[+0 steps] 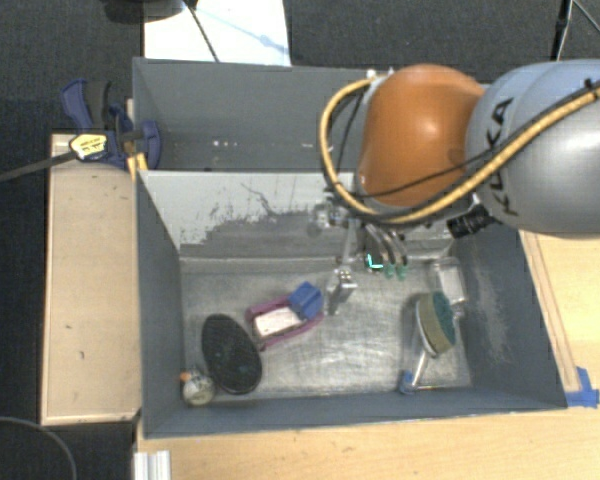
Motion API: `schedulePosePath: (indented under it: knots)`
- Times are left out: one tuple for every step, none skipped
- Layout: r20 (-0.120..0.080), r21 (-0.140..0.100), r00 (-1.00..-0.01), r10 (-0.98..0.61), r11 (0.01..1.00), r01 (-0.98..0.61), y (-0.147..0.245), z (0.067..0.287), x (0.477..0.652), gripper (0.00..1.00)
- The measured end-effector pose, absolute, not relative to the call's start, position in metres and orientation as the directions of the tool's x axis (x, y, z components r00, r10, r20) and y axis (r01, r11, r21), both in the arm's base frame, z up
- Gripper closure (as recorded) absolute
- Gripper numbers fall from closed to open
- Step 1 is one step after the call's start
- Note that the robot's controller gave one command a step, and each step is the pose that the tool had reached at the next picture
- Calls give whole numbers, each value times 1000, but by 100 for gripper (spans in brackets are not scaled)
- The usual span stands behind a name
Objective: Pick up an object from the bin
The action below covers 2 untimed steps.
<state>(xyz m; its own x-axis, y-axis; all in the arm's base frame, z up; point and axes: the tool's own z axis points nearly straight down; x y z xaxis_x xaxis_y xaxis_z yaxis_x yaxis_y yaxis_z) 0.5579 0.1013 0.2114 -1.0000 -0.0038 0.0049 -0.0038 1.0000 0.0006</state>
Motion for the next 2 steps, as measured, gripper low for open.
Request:
schedulePosePath:
  knots:
    - [12,-4,-1000,-22,1000,-22,136,76,571,0]
    - [-20,8,-996,-83,996,-83,103,77,544,0]
